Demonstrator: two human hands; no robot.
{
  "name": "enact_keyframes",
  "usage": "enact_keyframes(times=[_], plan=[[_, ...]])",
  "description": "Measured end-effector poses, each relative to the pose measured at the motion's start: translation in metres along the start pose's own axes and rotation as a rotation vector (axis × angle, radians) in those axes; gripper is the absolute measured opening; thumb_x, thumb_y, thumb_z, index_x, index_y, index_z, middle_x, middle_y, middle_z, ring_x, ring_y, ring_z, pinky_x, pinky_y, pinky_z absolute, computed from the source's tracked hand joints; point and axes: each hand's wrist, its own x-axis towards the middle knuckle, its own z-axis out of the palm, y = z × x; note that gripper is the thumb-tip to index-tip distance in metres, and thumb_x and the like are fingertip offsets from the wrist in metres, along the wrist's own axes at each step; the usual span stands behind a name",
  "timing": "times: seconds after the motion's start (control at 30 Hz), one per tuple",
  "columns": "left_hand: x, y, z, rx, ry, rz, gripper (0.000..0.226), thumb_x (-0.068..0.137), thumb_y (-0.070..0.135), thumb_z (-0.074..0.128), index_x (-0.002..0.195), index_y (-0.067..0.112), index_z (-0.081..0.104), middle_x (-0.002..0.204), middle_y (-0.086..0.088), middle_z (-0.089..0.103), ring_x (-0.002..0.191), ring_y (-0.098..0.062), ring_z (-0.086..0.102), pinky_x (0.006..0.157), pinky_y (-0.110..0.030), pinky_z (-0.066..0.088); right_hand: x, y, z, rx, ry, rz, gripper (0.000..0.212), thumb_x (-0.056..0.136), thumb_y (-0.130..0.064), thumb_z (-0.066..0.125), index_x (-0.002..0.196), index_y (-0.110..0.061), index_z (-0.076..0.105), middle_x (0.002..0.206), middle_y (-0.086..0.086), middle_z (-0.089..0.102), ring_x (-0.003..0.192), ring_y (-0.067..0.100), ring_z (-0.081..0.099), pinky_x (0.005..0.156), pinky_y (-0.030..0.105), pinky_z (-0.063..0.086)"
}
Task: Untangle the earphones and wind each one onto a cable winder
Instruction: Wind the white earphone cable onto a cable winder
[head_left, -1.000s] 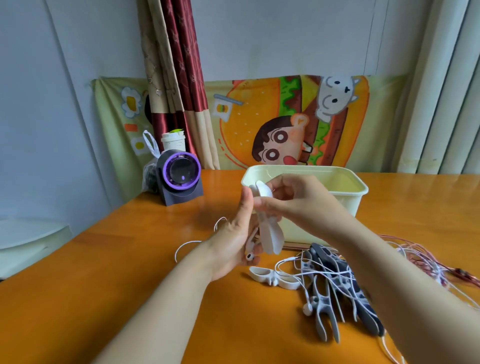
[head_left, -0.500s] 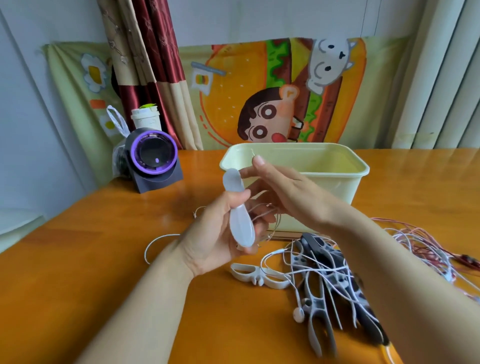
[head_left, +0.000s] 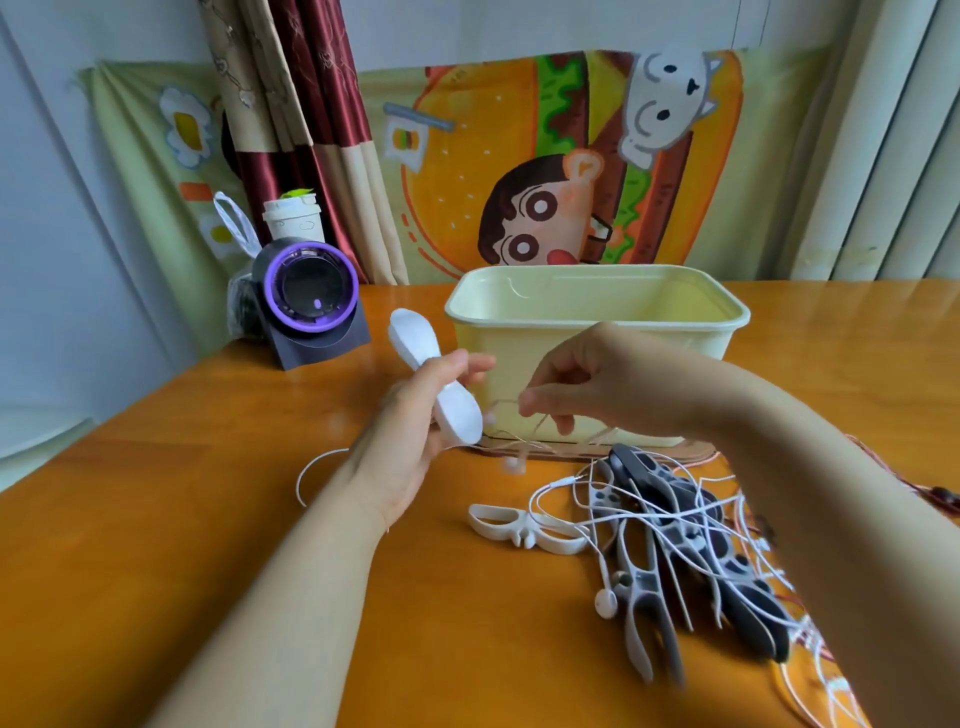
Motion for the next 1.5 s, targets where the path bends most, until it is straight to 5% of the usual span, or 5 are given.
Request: enact_keyframes(times=[0.17,0.5,0.63,1.0,1.5], plan=[[0.002,-0.003,0.000,0.097,0.132,0.085,0.024,0.079,0.050,0.069,0.095,0.031,0.070,0.078,0.031,0.068,0.098,0.000,0.057,0.097,-0.035,0.043,-0.008,-0.007,-0.009,-0.049,0.044,-0.055,0.017,0.086,-0.033,0.066,0.072,-0.027,0.072,0.060,-0.016,0.067,0.045,0.010,0.049,0.048,0.022,0.042],[0.000,-0.011,0.011,0.137,0.132,0.020,0.062,0.071,0.087,0.032,0.078,0.036,0.068,0.091,-0.008,0.067,0.098,-0.029,0.064,0.084,-0.046,0.052,-0.011,-0.018,-0.002,-0.015,0.037,-0.150,0.005,0.081,-0.024,0.072,0.084,-0.024,0.076,0.077,-0.010,0.073,0.069,0.004,0.066,0.064,0.019,0.052],[0.001,-0.008,0.013,-0.025,0.072,-0.058,0.061,0.087,0.067,0.027,0.088,0.017,0.062,0.079,-0.008,0.064,0.078,-0.022,0.064,0.062,-0.029,0.050,-0.010,-0.017,0.001,-0.025,0.020,-0.127,0.005,0.080,-0.022,0.072,0.079,-0.025,0.075,0.075,-0.009,0.073,0.067,0.005,0.066,0.060,0.018,0.051],[-0.003,0.000,0.006,-0.077,0.019,0.064,0.024,0.077,0.035,0.063,0.085,0.012,0.064,0.083,-0.004,0.071,0.073,-0.015,0.069,0.065,-0.022,0.054,-0.016,-0.014,-0.015,-0.042,0.014,-0.106,0.002,0.078,-0.026,0.073,0.080,-0.027,0.074,0.076,-0.014,0.072,0.071,0.003,0.066,0.071,0.024,0.055],[-0.012,0.004,0.009,0.048,-0.327,-0.054,0.019,0.094,0.007,0.049,0.103,0.005,0.067,0.089,-0.011,0.073,0.078,-0.021,0.070,0.063,-0.025,0.051,-0.011,-0.016,-0.010,-0.069,0.162,-0.187,0.006,0.081,-0.019,0.072,0.086,-0.020,0.076,0.078,-0.012,0.070,0.058,-0.015,0.053,0.053,0.002,0.036]])
